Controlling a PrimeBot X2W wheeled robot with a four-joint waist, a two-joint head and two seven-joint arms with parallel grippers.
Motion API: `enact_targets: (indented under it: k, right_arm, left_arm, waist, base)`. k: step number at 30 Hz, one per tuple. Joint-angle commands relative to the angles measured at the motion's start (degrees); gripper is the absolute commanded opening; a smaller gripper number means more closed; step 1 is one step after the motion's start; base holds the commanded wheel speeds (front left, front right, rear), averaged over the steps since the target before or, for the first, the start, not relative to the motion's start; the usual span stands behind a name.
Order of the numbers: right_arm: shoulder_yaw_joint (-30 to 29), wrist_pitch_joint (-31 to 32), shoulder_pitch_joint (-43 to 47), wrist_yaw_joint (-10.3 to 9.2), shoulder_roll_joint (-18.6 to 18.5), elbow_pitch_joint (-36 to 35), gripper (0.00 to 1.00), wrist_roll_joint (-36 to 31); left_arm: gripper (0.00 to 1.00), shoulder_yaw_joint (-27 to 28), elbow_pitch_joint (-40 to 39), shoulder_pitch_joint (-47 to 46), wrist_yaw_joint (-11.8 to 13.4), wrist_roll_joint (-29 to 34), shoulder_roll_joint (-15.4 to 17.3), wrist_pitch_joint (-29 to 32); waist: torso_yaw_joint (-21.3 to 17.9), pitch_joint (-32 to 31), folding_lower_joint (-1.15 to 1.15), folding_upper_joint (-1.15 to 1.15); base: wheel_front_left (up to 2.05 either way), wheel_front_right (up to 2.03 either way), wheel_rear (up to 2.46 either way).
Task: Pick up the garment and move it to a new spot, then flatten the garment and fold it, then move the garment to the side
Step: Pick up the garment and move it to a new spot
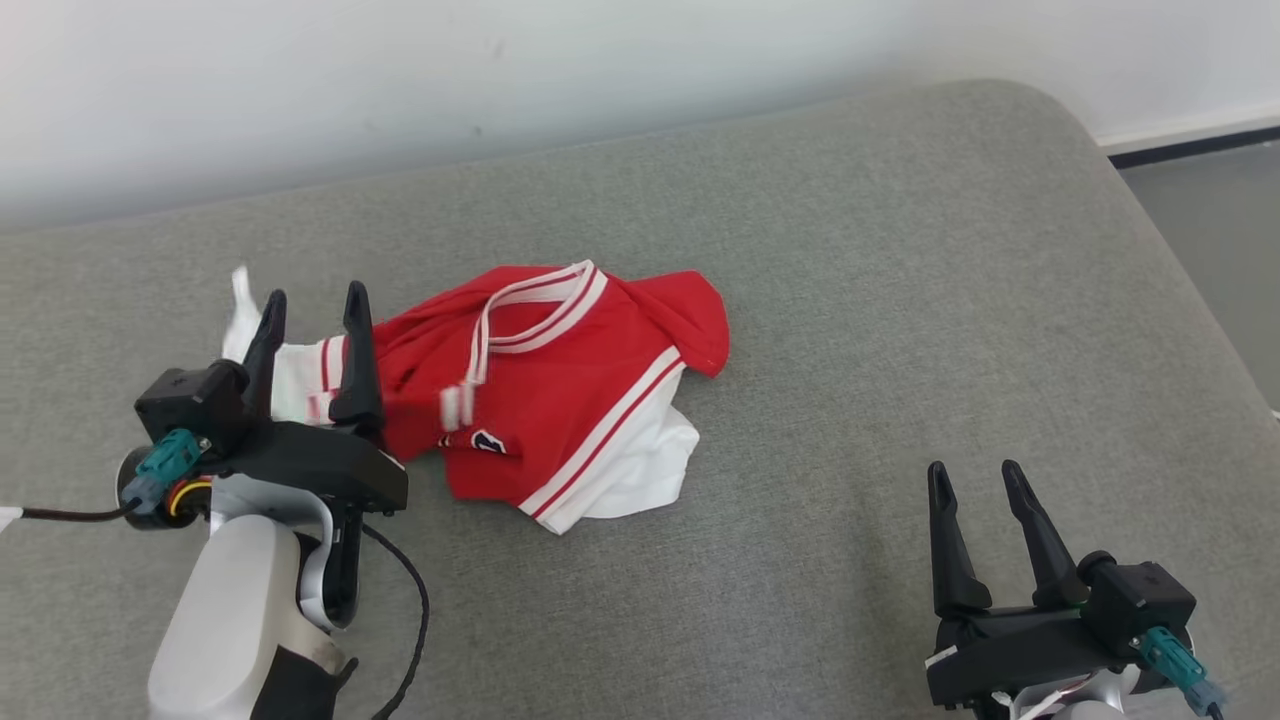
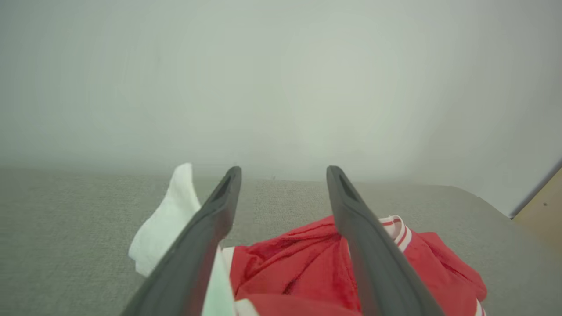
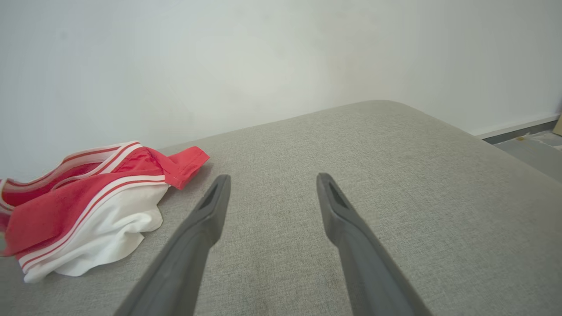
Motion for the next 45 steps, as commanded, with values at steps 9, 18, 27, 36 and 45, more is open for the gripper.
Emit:
enact_targets:
  k: [9, 18, 27, 36, 45]
  right_arm:
    - [-0.26, -0.03, 1.24, 0.2, -0.09, -1.21, 1.0, -0.9]
    - [-0.31, -0.03, 2.42, 0.2, -0.07, -1.58, 1.0, -1.57]
    - [-0.78, -0.03, 4.33, 0.2, -0.06, -1.91, 1.0, -2.02]
    - [-0.26, -0.03, 5.39, 0.2, -0.08, -1.98, 1.0, -2.88]
    - [-0.42, -0.03, 7.02, 0.2, -0.09, -2.2, 1.0, -3.51]
  left_arm:
    - [1.0, 1.78, -10.27, 7.29, 0.92, 5.07, -0.07, -0.39]
    - [1.0, 3.98, -17.6, 16.38, 1.35, 8.53, -0.89, -0.41]
    - [1.0, 6.06, -26.07, 27.02, 0.94, 11.85, -2.42, -0.41]
    - [1.0, 8.61, -29.27, 32.56, -0.58, 14.19, -2.71, -0.42]
    - [1.0, 10.18, -27.79, 35.18, -0.98, 19.17, -2.5, -0.42]
  waist:
    - [2.38, -2.19, -0.01, 0.0]
    - [3.27, -3.72, -0.01, 0.0]
    - [4.46, -5.37, -0.01, 0.0]
    - [5.71, -6.81, -0.01, 0.0]
    - [7.04, -7.76, -0.01, 0.0]
  base:
    - [0.0, 0.0, 0.0]
    - [0.0, 0.0, 0.0]
    - [0.0, 0.0, 0.0]
    - [0.0, 0.0, 0.0]
    - [0.0, 0.0, 0.0]
